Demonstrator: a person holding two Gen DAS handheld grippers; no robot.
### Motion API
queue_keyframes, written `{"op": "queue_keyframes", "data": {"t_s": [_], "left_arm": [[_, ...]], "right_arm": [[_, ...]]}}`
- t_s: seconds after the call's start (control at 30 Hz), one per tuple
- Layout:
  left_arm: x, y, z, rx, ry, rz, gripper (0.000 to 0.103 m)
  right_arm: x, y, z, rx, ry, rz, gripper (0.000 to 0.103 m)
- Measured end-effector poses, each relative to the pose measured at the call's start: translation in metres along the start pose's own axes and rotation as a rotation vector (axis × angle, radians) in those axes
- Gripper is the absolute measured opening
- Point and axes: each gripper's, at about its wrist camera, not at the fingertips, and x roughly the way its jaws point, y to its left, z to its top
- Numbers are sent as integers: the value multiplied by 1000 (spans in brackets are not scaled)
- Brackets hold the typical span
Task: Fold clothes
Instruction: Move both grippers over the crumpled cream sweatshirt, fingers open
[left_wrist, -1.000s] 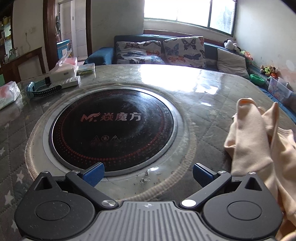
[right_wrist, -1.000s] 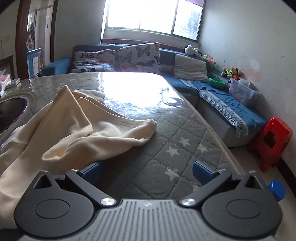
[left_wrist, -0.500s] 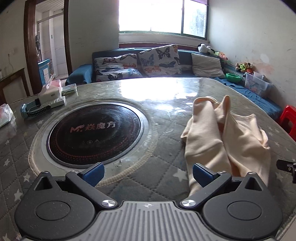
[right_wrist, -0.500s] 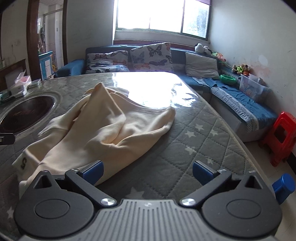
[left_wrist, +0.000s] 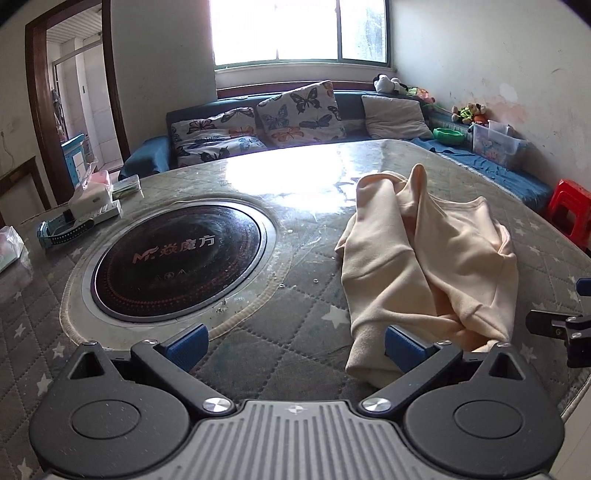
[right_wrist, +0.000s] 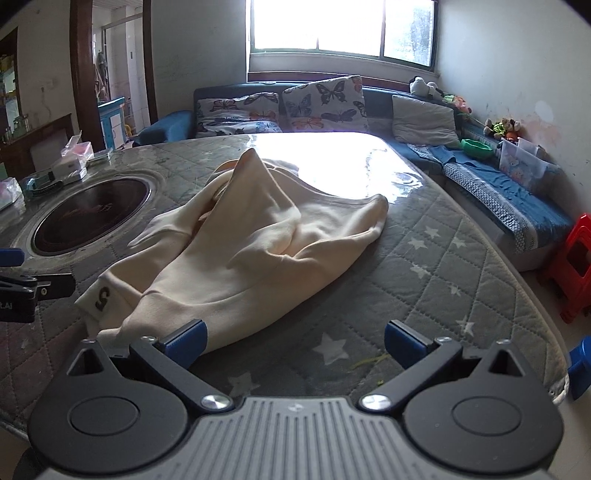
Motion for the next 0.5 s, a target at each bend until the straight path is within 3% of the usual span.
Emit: {"op": "queue_keyframes", "data": {"t_s": [0.5], "left_arm": [[7, -1, 3, 50, 31, -47, 103]], "right_arm": [[-6, 14, 0, 1, 21, -11, 103]]}}
